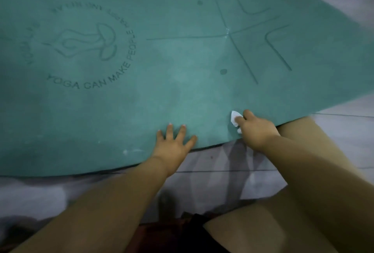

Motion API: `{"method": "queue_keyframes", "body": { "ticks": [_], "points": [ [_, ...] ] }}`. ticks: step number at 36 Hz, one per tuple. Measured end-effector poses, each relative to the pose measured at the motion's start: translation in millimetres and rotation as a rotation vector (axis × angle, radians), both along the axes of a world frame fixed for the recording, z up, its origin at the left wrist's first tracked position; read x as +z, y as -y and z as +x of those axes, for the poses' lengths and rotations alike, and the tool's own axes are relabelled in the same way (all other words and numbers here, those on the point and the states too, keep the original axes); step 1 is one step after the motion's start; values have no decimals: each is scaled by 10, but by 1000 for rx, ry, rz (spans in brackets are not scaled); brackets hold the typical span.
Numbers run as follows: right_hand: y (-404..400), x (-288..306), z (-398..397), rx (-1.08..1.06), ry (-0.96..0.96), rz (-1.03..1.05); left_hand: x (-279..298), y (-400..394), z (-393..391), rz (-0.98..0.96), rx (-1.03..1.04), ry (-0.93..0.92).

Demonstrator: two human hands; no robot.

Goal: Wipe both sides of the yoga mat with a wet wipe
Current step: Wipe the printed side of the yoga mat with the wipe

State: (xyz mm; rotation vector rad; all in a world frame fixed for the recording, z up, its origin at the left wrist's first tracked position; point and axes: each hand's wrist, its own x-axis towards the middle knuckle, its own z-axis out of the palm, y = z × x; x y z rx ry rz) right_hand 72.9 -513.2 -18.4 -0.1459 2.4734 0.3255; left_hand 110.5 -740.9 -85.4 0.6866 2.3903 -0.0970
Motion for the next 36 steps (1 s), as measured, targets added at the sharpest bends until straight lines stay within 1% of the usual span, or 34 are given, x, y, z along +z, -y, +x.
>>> {"method": "queue_keyframes", "body": {
  "ticks": [4,9,13,20,26,31,36],
  "points": [
    [-80,30,-2,60,87,-47,109,100,-87,-15,-4,23],
    [-47,-11,45,110,91,-79,343,261,-219,-31,-25,-55],
    [86,-66,85,167,10,-97,576,459,-230,-71,-21,-100],
    [648,-24,114,83,-94,-295,876,987,-258,-188,6,-194],
    [1208,-44,127,71,-182,-389,1156,1410,-287,-285,57,-252],
    [1488,159,106,66,-296,-414,1496,1637,-286,-296,87,-335],
    [1370,530,0,1,-478,-482,1817,1623,-349,-248,99,-446]
  ]
}}
